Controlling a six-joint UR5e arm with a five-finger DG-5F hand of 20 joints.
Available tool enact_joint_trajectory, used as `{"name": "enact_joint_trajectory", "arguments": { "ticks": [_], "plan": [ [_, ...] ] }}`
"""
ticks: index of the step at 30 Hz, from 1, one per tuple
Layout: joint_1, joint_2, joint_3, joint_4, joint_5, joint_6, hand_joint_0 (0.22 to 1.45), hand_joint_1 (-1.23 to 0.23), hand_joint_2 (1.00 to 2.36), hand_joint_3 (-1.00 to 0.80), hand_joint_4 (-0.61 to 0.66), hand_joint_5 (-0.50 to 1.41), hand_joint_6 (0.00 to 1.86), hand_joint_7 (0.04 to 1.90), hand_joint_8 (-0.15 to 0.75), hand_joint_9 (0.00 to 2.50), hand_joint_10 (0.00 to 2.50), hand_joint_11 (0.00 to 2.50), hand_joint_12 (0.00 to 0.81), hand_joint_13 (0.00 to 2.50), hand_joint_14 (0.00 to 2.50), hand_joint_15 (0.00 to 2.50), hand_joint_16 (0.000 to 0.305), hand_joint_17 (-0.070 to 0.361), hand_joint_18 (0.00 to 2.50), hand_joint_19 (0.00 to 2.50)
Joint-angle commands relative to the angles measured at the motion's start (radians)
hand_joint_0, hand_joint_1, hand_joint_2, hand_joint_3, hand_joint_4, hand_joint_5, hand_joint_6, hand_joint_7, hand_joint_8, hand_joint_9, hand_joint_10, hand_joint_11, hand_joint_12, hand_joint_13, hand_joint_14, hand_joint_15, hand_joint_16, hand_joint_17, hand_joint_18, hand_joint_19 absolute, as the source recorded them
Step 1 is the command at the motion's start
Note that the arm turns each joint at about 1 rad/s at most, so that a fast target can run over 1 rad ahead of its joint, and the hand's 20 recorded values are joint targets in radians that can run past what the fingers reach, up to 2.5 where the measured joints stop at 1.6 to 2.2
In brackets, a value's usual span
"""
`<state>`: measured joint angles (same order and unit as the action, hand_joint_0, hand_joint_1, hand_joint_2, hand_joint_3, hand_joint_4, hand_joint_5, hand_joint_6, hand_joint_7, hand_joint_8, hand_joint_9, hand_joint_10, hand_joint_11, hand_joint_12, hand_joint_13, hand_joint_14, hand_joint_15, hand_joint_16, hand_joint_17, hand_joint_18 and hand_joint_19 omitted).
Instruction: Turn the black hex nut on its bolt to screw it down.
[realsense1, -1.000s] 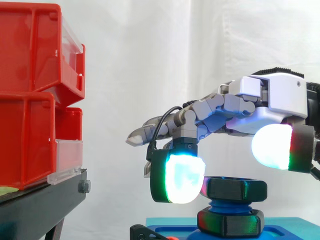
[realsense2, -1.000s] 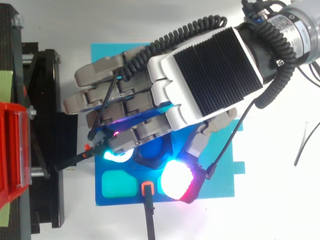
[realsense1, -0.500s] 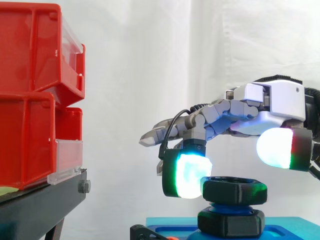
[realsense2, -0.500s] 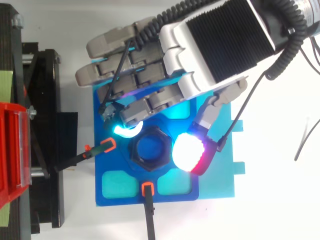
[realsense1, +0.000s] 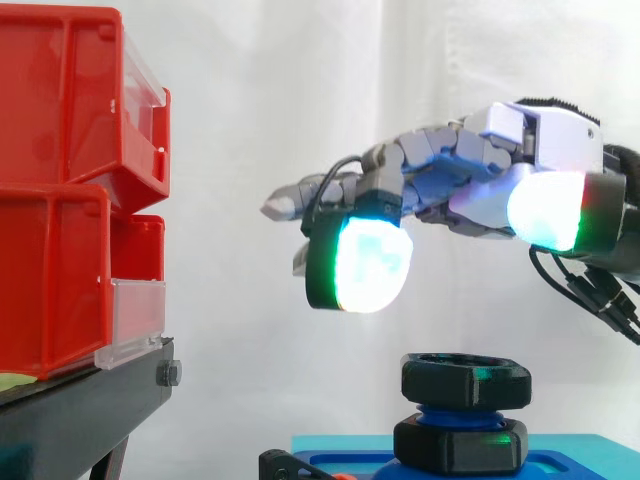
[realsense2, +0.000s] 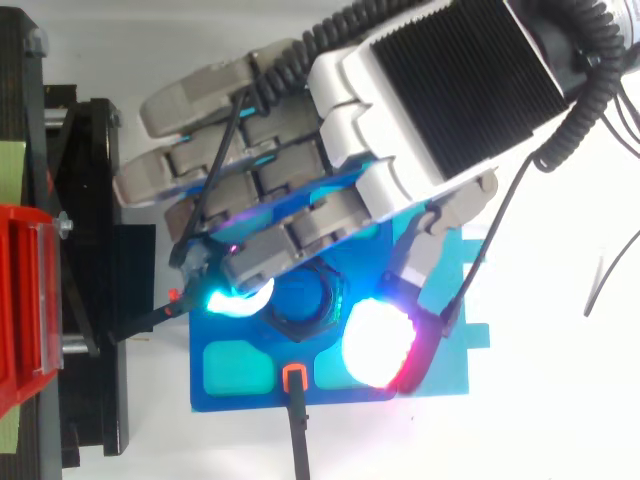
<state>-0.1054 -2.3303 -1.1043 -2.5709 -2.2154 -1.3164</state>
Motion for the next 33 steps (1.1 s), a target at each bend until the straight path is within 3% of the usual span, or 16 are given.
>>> {"name": "enact_joint_trajectory", "arguments": {
  "ticks": [1,5,12,17,33],
  "plan": [
    [0.019,0.000,0.001,0.025,0.020,0.005,0.43,-0.26,1.00,-0.50,0.14,-0.16,0.67,1.01,0.216,0.59,0.01,0.25,0.143,0.35,0.00,0.11,0.013,0.030,0.00,0.30],
    [0.038,-0.001,0.000,0.037,0.034,0.005,0.43,-0.26,1.00,-0.50,0.14,-0.16,0.66,1.03,0.216,0.59,0.01,0.25,0.143,0.35,0.00,0.11,0.014,0.030,0.00,0.31],
    [0.056,-0.004,0.000,0.029,0.059,0.000,0.43,-0.26,1.00,-0.50,0.14,-0.16,0.65,1.04,0.215,0.60,0.01,0.26,0.142,0.35,0.00,0.11,0.014,0.030,0.00,0.31],
    [0.076,-0.006,0.000,-0.009,0.085,0.000,0.43,-0.27,1.00,-0.50,0.14,-0.15,0.64,1.06,0.215,0.60,0.01,0.25,0.141,0.35,0.00,0.11,0.013,0.030,0.00,0.31],
    [0.090,-0.032,0.000,-0.015,0.089,0.003,0.43,-0.27,1.00,-0.50,0.14,-0.16,0.69,1.02,0.216,0.60,0.01,0.26,0.141,0.36,0.00,0.11,0.013,0.030,0.00,0.30]
  ]
}}
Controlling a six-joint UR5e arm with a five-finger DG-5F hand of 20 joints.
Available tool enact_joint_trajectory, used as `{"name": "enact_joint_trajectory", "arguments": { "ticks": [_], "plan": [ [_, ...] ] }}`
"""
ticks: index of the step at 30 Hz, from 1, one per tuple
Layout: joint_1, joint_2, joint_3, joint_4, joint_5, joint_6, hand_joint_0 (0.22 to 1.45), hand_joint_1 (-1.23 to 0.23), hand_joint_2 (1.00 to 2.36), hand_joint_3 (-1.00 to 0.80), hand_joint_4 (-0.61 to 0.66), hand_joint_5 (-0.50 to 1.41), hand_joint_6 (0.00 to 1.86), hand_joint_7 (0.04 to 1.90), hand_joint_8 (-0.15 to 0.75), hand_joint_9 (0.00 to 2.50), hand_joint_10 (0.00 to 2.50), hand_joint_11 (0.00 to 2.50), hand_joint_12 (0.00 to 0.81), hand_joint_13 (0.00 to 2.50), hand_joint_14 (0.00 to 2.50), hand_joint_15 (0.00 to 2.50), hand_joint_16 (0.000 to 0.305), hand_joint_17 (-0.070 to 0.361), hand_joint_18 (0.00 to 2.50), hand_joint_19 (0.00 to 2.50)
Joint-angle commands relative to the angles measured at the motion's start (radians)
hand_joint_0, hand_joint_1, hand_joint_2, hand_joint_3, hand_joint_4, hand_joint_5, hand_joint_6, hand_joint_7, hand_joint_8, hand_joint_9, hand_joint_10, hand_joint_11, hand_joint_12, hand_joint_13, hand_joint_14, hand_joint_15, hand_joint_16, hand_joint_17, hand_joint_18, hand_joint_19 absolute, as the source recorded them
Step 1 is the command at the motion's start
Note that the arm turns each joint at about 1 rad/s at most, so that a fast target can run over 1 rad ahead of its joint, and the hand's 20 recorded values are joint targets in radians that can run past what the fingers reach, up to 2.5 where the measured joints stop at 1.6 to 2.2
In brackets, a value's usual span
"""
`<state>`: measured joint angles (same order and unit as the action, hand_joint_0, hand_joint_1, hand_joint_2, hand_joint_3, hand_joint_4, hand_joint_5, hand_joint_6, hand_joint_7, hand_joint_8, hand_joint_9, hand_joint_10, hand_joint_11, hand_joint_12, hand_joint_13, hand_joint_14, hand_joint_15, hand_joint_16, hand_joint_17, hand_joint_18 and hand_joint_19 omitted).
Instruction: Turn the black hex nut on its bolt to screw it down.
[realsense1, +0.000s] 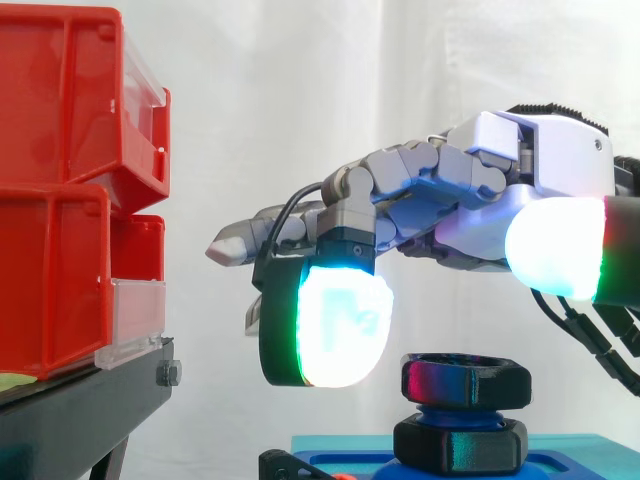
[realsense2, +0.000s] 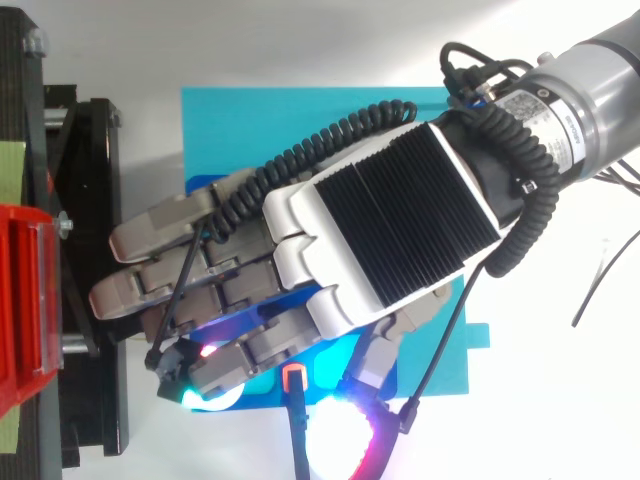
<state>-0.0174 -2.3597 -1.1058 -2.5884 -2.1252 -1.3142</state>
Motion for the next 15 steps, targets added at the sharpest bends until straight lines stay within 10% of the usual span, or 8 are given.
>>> {"name": "enact_joint_trajectory", "arguments": {
  "ticks": [1,15],
  "plan": [
    [0.002,-0.003,0.000,0.002,-0.001,0.001,0.44,-0.27,1.00,-0.50,0.13,-0.16,0.69,1.02,0.216,0.60,0.01,0.26,0.141,0.36,0.00,0.11,0.013,0.030,0.00,0.30],
    [0.004,-0.004,0.000,-0.001,-0.006,0.000,0.44,-0.27,1.00,-0.50,0.14,-0.17,0.74,0.98,0.216,0.60,0.01,0.26,0.139,0.37,0.00,0.11,0.013,0.028,0.00,0.30]
  ]
}}
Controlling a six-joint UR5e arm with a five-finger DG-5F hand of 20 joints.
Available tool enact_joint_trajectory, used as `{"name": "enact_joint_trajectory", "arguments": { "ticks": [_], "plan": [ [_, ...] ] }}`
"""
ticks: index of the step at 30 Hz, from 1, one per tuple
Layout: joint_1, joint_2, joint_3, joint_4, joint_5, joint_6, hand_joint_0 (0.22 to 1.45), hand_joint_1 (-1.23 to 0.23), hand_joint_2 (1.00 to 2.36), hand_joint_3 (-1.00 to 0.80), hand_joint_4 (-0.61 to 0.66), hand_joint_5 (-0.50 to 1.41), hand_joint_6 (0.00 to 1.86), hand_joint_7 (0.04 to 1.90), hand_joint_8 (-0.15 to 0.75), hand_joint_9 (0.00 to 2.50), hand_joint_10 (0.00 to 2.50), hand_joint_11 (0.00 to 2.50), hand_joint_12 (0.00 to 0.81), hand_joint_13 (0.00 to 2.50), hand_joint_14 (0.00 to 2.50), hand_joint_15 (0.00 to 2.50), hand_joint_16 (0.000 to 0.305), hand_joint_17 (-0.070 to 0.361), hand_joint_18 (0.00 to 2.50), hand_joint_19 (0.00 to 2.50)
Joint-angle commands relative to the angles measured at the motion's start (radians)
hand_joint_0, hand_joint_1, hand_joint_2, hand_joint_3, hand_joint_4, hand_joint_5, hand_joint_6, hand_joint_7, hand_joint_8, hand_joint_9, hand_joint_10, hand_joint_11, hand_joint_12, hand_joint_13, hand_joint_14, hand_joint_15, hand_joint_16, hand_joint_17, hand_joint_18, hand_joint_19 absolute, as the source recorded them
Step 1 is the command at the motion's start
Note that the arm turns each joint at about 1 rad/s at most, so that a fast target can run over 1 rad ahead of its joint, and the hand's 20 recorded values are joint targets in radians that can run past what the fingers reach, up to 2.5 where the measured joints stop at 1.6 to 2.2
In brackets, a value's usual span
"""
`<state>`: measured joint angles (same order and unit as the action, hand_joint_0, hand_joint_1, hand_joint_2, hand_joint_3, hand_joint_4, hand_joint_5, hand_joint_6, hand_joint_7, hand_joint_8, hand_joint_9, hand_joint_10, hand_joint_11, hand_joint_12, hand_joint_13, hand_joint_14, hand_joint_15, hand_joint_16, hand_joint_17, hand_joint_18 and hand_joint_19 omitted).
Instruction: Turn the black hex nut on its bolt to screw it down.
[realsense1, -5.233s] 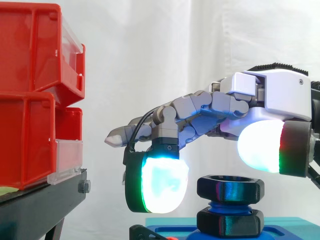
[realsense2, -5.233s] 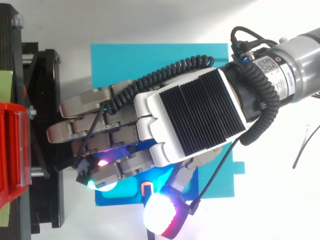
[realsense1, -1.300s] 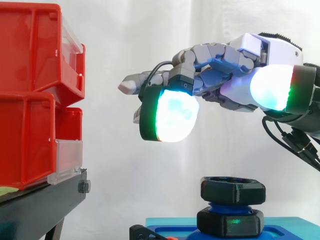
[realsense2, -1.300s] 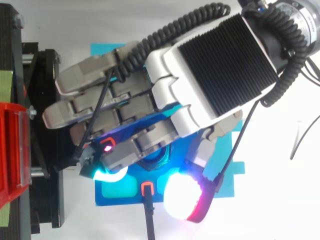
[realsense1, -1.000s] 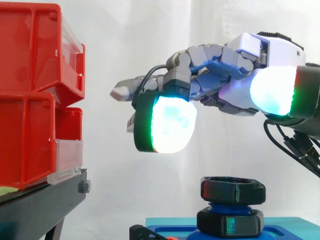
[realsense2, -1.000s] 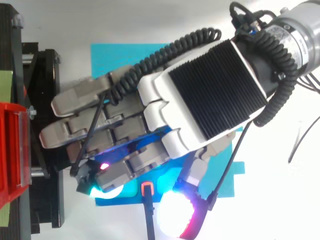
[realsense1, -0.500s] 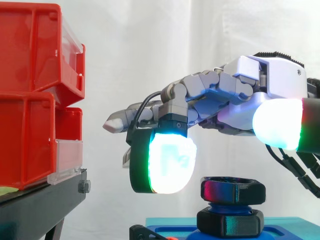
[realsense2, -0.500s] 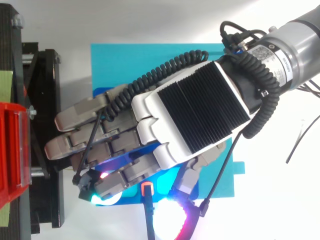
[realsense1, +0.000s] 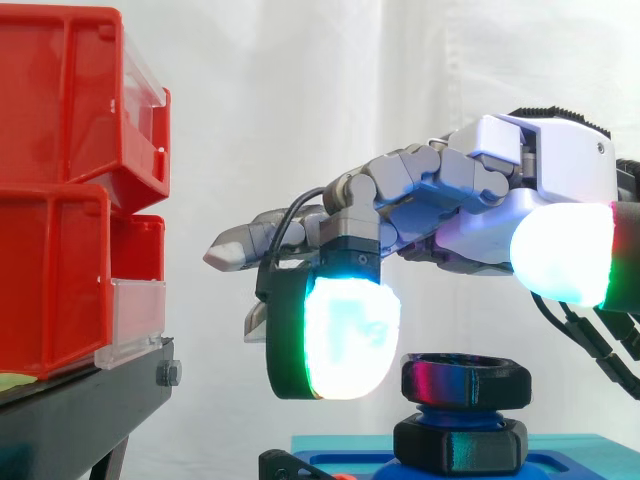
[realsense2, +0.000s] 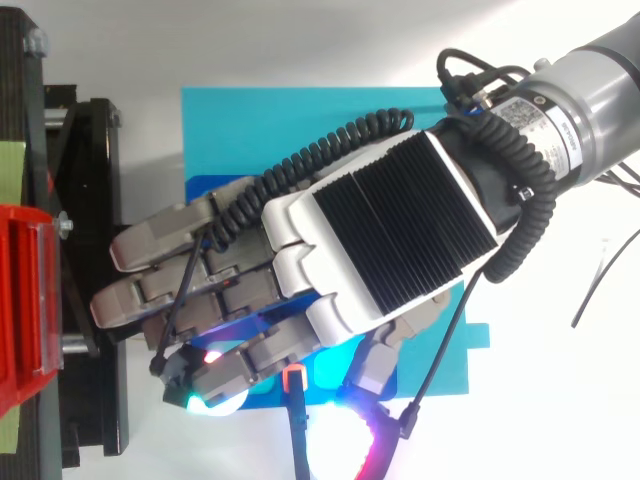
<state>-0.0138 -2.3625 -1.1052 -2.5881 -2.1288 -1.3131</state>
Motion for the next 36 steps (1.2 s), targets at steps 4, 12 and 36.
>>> {"name": "enact_joint_trajectory", "arguments": {
  "ticks": [4,12,36],
  "plan": [
    [-0.005,-0.001,-0.001,-0.004,-0.002,-0.001,0.44,-0.28,1.00,-0.50,0.15,-0.17,0.74,0.97,0.218,0.60,0.01,0.26,0.138,0.37,0.00,0.12,0.012,0.028,0.00,0.30],
    [-0.014,-0.001,-0.001,-0.007,-0.020,-0.001,0.44,-0.28,1.00,-0.50,0.14,-0.17,0.75,0.96,0.217,0.60,0.01,0.26,0.137,0.37,0.00,0.11,0.012,0.028,0.00,0.31],
    [-0.055,-0.001,-0.001,-0.003,-0.082,0.000,0.44,-0.28,1.00,-0.50,0.14,-0.17,0.75,0.96,0.216,0.61,0.01,0.27,0.134,0.36,0.01,0.12,0.012,0.028,0.00,0.32]
  ]
}}
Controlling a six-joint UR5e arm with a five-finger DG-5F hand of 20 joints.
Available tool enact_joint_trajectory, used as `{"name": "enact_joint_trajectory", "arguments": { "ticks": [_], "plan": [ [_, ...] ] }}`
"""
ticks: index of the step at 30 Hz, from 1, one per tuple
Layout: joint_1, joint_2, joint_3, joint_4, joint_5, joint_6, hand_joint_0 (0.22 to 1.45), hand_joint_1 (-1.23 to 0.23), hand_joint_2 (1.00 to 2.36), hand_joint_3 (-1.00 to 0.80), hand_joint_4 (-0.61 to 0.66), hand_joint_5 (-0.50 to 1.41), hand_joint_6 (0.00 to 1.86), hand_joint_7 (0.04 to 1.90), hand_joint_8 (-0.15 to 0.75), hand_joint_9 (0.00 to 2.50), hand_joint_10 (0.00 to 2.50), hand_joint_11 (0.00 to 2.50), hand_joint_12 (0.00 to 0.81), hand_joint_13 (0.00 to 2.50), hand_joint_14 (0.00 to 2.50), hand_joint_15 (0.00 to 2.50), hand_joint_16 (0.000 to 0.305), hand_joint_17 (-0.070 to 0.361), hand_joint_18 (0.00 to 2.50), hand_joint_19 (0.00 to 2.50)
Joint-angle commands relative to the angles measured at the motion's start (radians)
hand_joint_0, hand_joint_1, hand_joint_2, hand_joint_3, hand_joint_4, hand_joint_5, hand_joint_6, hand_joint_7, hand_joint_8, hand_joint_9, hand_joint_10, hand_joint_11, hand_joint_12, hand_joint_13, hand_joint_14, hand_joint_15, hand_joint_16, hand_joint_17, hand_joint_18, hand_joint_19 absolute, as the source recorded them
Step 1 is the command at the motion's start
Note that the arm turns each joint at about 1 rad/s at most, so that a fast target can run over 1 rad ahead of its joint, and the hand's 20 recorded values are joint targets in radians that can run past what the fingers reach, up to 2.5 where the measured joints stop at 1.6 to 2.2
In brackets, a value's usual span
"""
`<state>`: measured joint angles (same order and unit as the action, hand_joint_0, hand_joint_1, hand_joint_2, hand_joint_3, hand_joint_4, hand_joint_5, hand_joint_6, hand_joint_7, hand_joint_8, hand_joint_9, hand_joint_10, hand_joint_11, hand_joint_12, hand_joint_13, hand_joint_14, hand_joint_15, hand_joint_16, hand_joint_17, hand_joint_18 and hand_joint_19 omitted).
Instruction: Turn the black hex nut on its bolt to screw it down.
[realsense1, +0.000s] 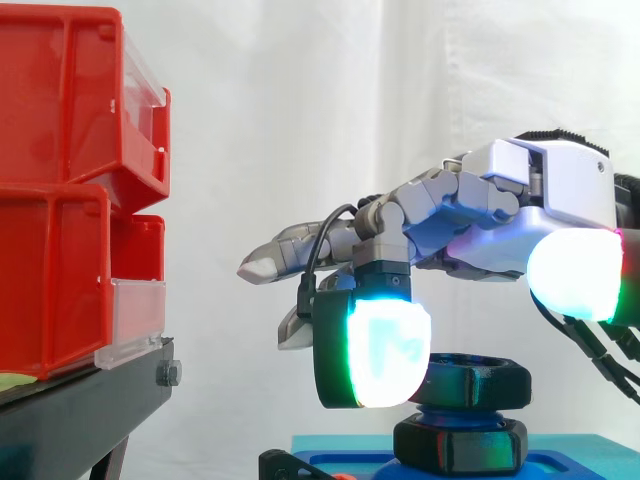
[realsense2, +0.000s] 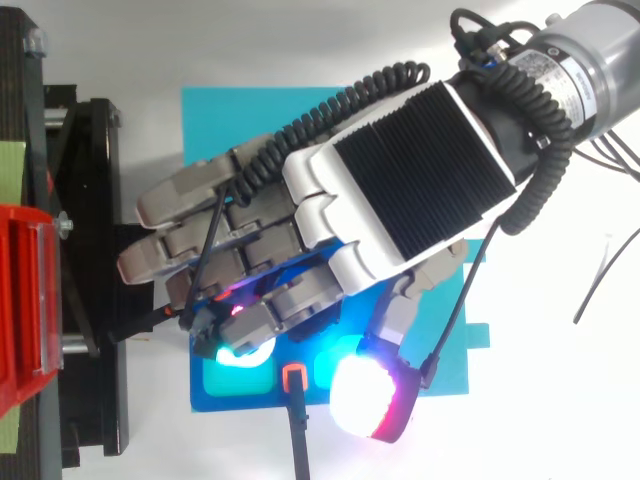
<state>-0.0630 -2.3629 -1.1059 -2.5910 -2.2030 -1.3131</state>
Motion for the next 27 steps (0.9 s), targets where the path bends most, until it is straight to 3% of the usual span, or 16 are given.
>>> {"name": "enact_joint_trajectory", "arguments": {
  "ticks": [1,11,12,27],
  "plan": [
    [-0.009,-0.001,0.000,0.000,-0.011,0.000,0.44,-0.28,1.00,-0.50,0.15,-0.17,0.75,0.95,0.215,0.61,0.01,0.26,0.134,0.36,0.00,0.13,0.012,0.028,0.00,0.31],
    [-0.026,-0.001,0.000,0.015,-0.027,0.000,0.44,-0.28,1.00,-0.50,0.14,-0.17,0.74,0.96,0.216,0.61,0.01,0.26,0.135,0.36,0.00,0.12,0.013,0.029,0.00,0.32],
    [-0.037,-0.001,0.000,0.023,-0.038,0.000,0.44,-0.28,1.00,-0.50,0.14,-0.17,0.74,0.96,0.217,0.61,0.01,0.26,0.135,0.37,0.00,0.12,0.013,0.029,0.00,0.32],
    [-0.092,-0.001,0.000,0.031,-0.100,0.002,0.44,-0.28,1.00,-0.50,0.14,-0.17,0.74,0.96,0.216,0.61,0.01,0.27,0.136,0.37,0.00,0.12,0.013,0.029,0.00,0.32]
  ]
}}
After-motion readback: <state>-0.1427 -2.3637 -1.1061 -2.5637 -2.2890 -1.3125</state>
